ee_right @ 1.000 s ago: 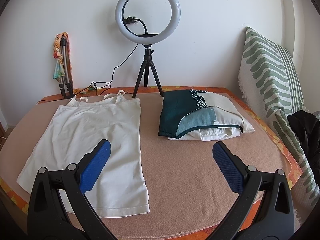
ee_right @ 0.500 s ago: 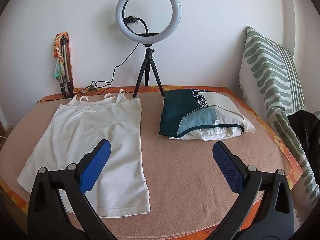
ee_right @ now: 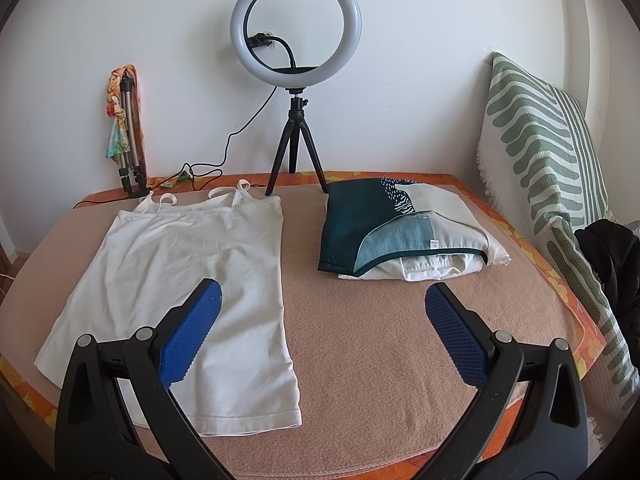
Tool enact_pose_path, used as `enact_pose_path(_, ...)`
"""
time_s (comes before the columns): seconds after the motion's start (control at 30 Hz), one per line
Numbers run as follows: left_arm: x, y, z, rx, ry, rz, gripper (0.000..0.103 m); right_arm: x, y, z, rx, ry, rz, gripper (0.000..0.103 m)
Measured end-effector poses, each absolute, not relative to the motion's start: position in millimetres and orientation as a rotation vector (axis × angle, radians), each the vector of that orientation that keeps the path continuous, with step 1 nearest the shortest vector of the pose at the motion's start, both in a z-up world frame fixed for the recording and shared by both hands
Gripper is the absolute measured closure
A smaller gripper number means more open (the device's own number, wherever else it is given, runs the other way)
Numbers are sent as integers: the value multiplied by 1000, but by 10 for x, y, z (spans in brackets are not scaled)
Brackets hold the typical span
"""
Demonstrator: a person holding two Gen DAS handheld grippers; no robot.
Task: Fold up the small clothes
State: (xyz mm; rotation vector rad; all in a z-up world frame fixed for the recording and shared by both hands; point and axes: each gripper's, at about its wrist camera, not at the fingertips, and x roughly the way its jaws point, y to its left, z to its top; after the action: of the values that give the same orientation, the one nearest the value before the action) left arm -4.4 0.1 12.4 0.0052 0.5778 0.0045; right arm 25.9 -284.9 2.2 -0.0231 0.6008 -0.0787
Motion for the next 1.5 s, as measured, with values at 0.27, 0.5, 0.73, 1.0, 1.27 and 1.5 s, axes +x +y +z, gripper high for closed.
enact_pose_path(0.27,-48,6,112,10,581,14,0,284,-2796,39,-25,596,-72,0)
enact_pose_path(0.5,-66,58,99,9,582,30,0,298,-2740,54,-27,593,-61,0)
enact_pose_path(0.73,-40,196,17,-34,642,4,0,345,-2633,84,-25,587,-42,0)
enact_pose_path(1.0,5,436,-305,-91,772,-1,4,452,-2338,138,-23,592,62,0)
enact_pose_path(1.27,102,595,-640,-164,882,-58,25,817,-1931,82,-22,699,195,0)
enact_pose_path(1.5,138,646,-885,-230,964,-103,45,1434,-1336,68,-48,787,323,0)
